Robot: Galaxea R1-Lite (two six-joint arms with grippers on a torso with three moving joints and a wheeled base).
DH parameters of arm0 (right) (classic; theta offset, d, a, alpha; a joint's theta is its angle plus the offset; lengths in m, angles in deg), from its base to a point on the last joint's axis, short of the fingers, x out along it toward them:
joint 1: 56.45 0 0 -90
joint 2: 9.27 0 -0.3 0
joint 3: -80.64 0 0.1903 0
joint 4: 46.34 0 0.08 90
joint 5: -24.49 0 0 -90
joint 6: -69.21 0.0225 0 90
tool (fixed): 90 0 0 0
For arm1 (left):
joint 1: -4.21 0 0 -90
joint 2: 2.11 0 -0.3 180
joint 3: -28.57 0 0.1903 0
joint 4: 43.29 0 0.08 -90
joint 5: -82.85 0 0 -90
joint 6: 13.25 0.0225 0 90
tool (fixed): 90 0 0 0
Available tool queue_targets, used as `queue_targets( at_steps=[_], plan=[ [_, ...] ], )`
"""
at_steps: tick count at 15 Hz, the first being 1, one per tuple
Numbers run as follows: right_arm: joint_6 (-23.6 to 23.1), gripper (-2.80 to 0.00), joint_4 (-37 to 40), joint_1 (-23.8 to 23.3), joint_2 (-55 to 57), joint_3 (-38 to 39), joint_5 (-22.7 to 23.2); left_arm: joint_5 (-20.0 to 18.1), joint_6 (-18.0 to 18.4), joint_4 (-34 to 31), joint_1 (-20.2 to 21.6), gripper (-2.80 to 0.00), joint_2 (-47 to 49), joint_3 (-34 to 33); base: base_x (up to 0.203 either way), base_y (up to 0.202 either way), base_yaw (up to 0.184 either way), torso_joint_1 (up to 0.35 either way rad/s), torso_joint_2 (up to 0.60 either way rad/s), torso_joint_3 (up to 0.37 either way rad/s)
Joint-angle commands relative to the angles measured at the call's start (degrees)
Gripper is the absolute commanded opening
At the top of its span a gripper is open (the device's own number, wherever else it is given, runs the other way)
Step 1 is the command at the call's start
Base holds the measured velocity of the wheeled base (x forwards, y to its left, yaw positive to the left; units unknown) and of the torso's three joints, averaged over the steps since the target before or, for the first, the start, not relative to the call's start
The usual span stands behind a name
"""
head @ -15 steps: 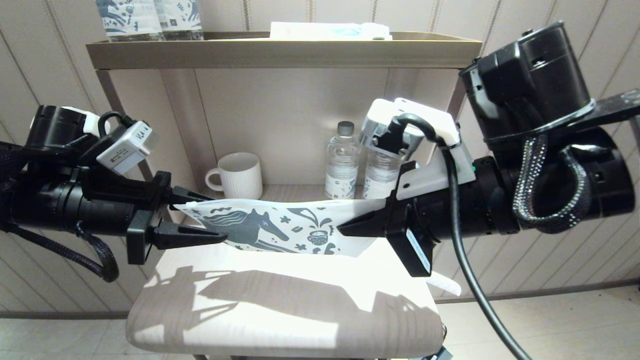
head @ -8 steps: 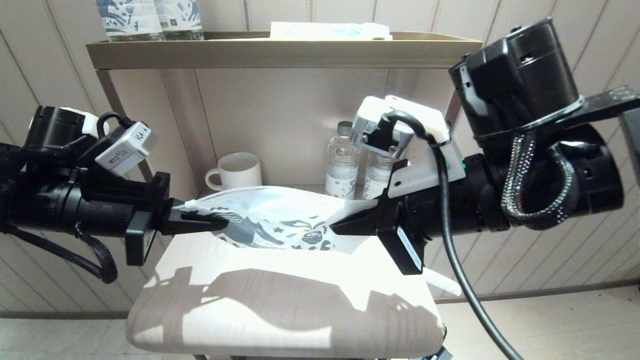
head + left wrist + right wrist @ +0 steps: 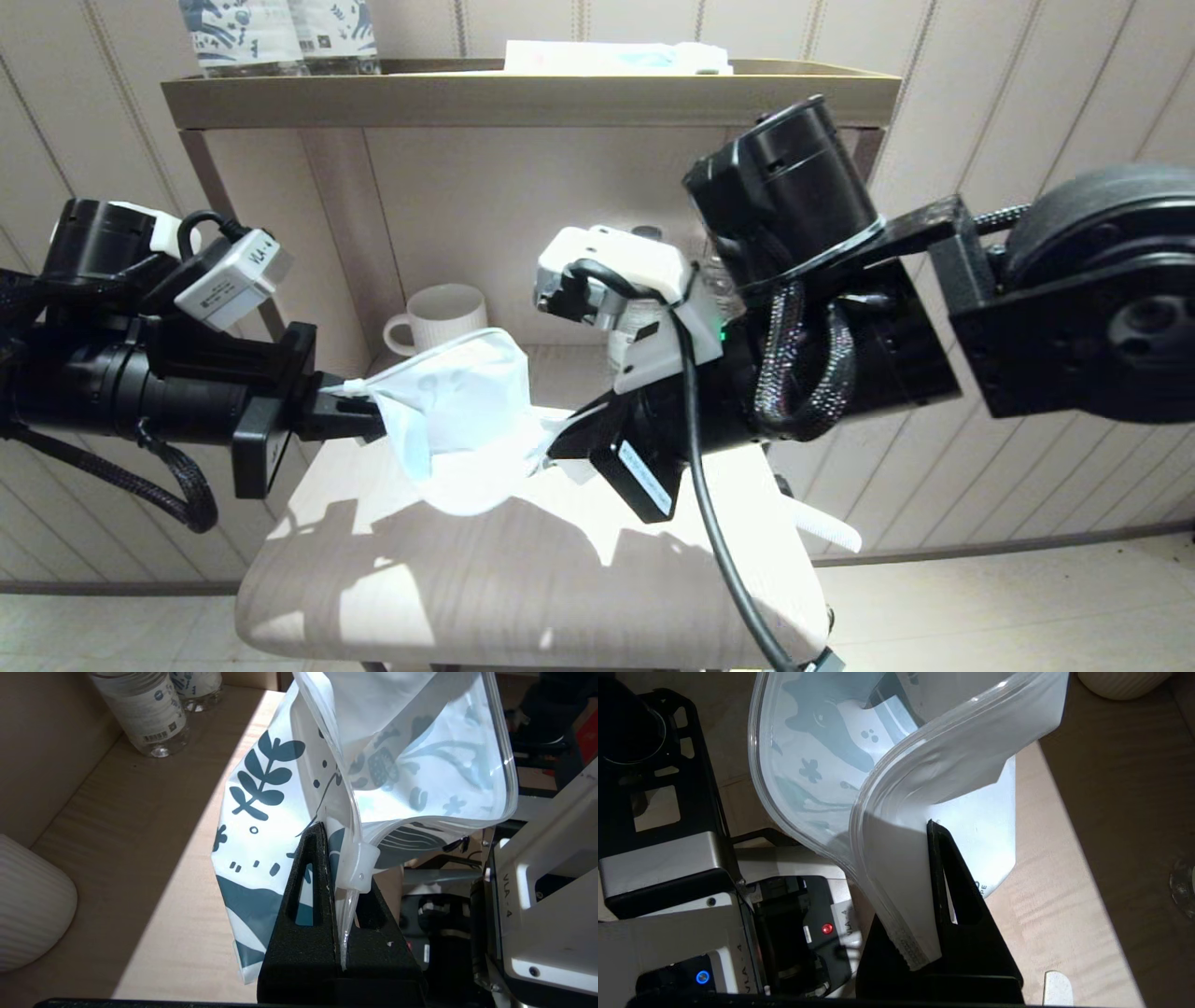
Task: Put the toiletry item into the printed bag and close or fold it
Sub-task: Hand it to the other hand
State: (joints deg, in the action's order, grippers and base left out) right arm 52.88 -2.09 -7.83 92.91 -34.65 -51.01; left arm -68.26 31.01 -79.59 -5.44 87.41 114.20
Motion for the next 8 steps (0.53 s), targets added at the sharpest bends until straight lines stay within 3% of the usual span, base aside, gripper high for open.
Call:
queue_targets(
  at_steps=[1,8],
  plan=[
    [-0.10,-2.80,0.12,0.08,2.53,-1.20,0.10,-0.41,0.21,0.66,-0.03,-2.80,-0.14,-0.50,0.000,0.000,0.000,0.000,0.00,0.000],
    [0.33,-2.80,0.47,0.10,1.77,-0.87,-0.80,-0.50,0.12,1.68,-0.03,-2.80,-0.93,-1.09,0.000,0.000,0.000,0.000,0.00,0.000]
  ],
)
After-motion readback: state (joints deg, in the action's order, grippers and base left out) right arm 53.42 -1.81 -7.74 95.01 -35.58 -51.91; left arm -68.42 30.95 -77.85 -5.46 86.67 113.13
